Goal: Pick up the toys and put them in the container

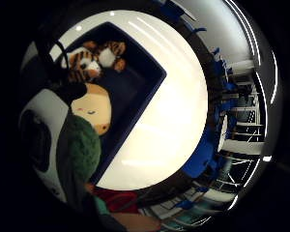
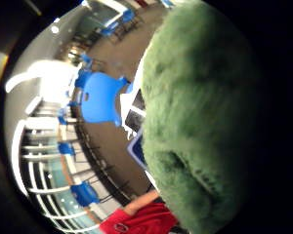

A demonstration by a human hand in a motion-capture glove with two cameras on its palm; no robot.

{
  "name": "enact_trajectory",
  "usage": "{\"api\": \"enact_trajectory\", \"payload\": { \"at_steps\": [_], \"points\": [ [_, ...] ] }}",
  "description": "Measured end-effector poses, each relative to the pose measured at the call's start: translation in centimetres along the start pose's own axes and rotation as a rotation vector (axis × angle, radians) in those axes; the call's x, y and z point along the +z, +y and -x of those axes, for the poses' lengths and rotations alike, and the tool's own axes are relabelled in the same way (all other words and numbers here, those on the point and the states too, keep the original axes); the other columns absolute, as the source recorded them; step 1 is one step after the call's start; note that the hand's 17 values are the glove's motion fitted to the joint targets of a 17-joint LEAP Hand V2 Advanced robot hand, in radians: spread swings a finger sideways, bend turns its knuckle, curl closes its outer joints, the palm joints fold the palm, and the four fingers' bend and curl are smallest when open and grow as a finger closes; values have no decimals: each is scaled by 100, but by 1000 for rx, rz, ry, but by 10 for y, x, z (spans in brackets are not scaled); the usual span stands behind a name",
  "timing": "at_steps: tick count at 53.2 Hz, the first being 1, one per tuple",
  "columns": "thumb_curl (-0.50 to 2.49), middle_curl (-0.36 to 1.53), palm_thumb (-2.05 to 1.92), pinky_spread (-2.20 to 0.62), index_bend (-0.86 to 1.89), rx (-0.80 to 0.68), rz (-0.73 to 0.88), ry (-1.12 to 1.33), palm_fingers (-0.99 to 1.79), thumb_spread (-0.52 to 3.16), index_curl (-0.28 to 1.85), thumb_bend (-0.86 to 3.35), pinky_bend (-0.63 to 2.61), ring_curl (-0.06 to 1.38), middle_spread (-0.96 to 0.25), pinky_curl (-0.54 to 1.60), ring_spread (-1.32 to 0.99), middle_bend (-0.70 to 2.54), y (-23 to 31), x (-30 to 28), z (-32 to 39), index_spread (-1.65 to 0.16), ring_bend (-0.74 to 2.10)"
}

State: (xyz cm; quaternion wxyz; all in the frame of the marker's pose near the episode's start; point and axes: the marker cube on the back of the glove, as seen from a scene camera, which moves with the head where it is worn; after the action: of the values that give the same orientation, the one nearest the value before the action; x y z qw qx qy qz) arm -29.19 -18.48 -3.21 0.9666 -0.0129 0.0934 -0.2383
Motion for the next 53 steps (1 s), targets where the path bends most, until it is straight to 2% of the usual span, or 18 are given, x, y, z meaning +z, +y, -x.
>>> {"api": "enact_trajectory", "payload": {
  "at_steps": [5, 6, 8, 9, 10, 12, 17, 22, 26, 30, 35, 40, 53],
  "points": [
    [108, 53, 63, -46, 13, 157, 115, -37, 86, 68, 110, -2, 97, 53, -46, 43, -48, 18, -4, 10, 2, -57, 82],
    [108, 53, 63, -46, 12, 159, 133, -33, 85, 69, 110, -2, 98, 53, -46, 43, -48, 18, -4, 13, 1, -57, 82],
    [105, 49, 59, -45, 3, 116, 157, -31, 66, 78, 106, -3, 109, 53, -41, 46, -44, 7, -1, 17, -1, -56, 83],
    [96, 47, 39, -33, -1, 84, 163, -25, 4, 86, 100, -15, 106, 47, -34, 46, -35, 5, 1, 18, -3, -55, 60],
    [93, 50, 34, -29, 2, 53, 167, -7, -11, 89, 101, -14, 112, 54, -31, 53, -30, 10, 3, 20, -6, -52, 61],
    [86, 47, 21, -22, 0, 7, 172, 44, -25, 93, 93, -15, 115, 51, -25, 52, -23, 12, 6, 24, -12, -51, 49],
    [73, 42, 3, -9, 4, 82, 165, -15, -28, 101, 78, -10, 108, 37, -17, 43, -12, 14, 7, 25, -9, -47, 31],
    [63, 39, -6, -1, 6, 104, 135, -21, -27, 105, 68, -8, 104, 33, -12, 41, -5, 13, 15, 30, -21, -44, 24],
    [57, 37, -7, 3, 7, 55, 122, -45, -25, 106, 61, -8, 102, 33, -10, 39, -1, 13, 28, 35, -31, -42, 22],
    [51, 35, -10, 5, 10, 68, 115, -39, -23, 106, 56, -9, 99, 32, -9, 38, 1, 13, 42, 45, -51, -40, 19],
    [44, 33, -11, 7, 11, -40, 106, 6, -21, 106, 51, -9, 97, 32, -8, 37, 2, 13, 63, 56, -82, -38, 18],
    [39, 31, -12, 9, 13, 117, 82, -152, -21, 105, 47, -9, 94, 31, -8, 35, 3, 13, 77, 60, -94, -37, 16],
    [28, 28, -13, 10, 13, 249, 69, -193, -20, 101, 39, -10, 90, 29, -7, 33, 3, 13, 131, 82, -164, -35, 16]
  ]
}}
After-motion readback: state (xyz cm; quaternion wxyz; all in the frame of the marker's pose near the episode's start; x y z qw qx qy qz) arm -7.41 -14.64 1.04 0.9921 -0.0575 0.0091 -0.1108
